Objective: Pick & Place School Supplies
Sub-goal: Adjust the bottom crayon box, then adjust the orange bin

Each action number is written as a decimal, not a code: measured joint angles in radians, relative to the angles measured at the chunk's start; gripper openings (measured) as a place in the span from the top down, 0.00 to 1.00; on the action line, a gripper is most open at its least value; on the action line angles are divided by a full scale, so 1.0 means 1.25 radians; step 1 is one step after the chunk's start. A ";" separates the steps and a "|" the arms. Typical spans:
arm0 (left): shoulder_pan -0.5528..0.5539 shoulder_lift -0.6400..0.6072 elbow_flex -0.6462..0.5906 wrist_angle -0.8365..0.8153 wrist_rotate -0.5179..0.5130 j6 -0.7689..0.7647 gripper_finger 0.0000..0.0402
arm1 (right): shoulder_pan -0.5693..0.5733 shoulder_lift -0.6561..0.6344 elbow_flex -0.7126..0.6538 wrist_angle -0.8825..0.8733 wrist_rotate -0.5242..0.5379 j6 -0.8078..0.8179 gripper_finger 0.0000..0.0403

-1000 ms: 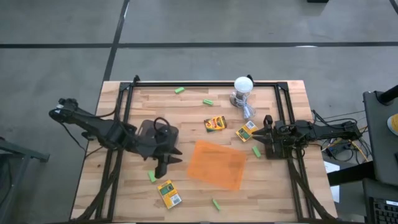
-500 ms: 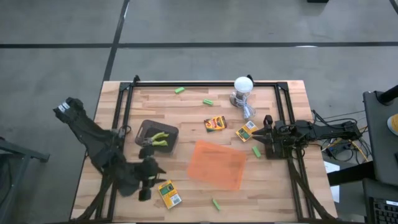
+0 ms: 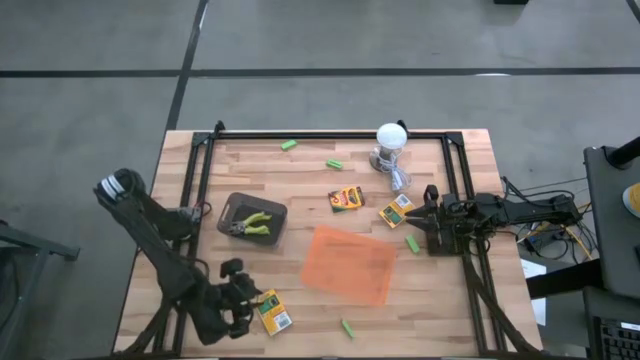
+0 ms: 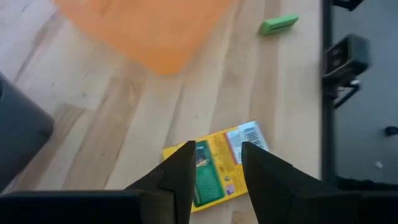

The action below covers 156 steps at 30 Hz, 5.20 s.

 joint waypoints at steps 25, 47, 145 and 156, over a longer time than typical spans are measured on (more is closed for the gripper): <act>-0.076 0.188 -0.010 0.091 0.120 -0.169 0.67 | 0.000 0.000 0.000 0.000 0.000 0.000 0.77; -0.034 0.221 -0.073 0.182 0.156 -0.189 0.67 | 0.000 0.000 0.000 0.000 0.000 0.000 0.77; 0.086 -0.124 -0.061 0.077 0.050 0.127 0.67 | 0.013 0.734 0.717 -0.036 -0.146 -0.202 0.87; 0.081 -0.124 -0.061 0.064 0.052 0.126 0.67 | 0.146 0.912 0.933 -0.062 0.026 -0.187 0.93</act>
